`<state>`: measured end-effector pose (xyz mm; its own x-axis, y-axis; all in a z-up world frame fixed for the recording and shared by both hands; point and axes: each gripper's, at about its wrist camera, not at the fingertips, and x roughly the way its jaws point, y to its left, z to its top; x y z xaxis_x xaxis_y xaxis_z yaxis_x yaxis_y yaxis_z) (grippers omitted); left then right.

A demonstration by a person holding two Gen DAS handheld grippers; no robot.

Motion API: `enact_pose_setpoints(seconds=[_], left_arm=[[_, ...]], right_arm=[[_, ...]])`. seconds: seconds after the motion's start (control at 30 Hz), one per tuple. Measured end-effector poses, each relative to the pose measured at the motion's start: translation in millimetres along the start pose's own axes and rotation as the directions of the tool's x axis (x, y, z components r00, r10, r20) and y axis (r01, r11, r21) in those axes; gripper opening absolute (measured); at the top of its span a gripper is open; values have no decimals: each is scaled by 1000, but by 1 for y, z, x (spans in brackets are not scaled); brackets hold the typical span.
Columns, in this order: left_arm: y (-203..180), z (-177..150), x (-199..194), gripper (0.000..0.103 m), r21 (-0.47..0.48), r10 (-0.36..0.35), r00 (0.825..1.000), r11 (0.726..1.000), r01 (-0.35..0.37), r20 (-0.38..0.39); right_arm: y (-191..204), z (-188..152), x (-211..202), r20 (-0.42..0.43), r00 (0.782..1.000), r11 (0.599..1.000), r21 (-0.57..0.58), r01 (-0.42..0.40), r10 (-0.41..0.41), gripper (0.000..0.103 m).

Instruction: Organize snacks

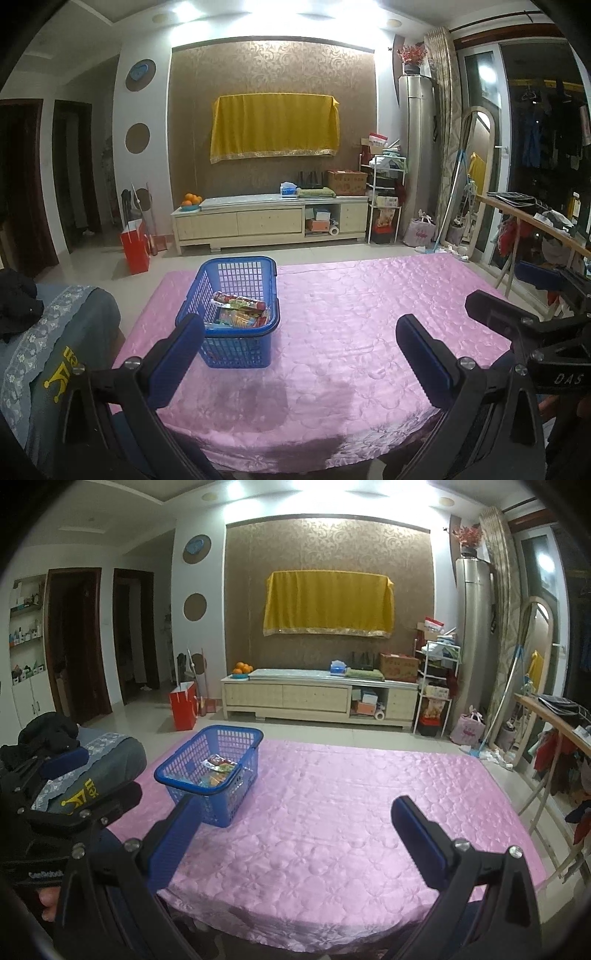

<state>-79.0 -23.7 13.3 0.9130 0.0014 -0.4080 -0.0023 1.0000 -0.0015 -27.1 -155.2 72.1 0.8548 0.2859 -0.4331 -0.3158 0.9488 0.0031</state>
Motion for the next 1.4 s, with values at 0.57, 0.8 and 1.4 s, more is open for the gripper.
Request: enact_pose_setpoints(seconds=[0.57, 0.8, 1.4], left_arm=[[-2, -5, -7, 103, -4, 17, 1000, 1000, -17, -1], [-3, -6, -9, 103, -5, 19, 1000, 1000, -19, -2], [-3, -6, -10, 103, -20, 14, 1000, 1000, -14, -10]], right_arm=[[1, -1, -5, 3, 1000, 1000, -1, 5, -5, 103], [2, -1, -6, 1, 1000, 1000, 1, 8, -8, 103], [4, -1, -7, 1, 1000, 1000, 1, 16, -16, 103]])
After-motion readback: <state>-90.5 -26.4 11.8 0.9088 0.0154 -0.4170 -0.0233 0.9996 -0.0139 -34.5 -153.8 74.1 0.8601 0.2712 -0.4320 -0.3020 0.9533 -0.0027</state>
